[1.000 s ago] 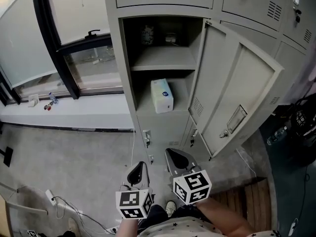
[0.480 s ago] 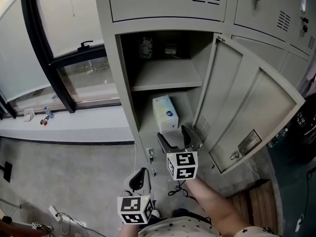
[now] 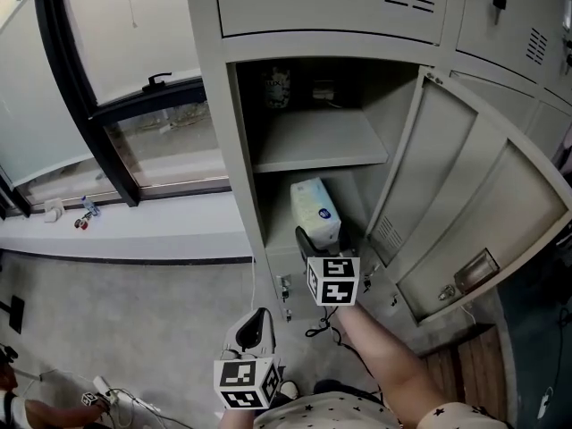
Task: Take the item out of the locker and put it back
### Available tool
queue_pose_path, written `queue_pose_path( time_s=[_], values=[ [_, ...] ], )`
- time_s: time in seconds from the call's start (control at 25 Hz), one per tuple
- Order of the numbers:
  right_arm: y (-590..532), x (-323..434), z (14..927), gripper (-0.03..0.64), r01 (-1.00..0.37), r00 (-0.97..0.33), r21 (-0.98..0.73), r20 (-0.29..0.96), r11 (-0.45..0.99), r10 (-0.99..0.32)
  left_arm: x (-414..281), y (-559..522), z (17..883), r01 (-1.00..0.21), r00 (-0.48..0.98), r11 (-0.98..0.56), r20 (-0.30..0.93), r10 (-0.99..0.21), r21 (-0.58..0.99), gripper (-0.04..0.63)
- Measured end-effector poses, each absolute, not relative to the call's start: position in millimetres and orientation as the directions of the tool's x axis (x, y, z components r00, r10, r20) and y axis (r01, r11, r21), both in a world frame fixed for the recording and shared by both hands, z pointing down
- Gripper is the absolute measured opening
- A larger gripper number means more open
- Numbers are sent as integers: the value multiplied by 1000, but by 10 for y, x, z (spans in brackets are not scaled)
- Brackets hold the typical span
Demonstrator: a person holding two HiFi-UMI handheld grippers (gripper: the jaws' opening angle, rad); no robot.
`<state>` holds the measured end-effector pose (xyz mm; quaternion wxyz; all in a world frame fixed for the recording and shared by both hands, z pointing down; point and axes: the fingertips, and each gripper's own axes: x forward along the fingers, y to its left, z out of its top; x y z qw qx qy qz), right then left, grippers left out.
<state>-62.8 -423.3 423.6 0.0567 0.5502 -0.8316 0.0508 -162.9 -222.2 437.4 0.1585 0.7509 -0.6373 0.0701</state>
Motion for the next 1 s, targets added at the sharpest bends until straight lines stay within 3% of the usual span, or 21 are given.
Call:
queue_pose_path(
  time_s=[0.6, 1.0],
  values=[
    [-3263, -240, 3986, 362, -893, -449, -64, 119, 445, -885, -1359, -2380, 4360, -965, 247, -207, 282, -927, 163, 8],
    [-2561, 115, 4116, 362, -913, -407, -60, 161, 403, -899, -1128, -2414, 4260, -962, 265, -238, 242, -933, 136, 8]
  ],
)
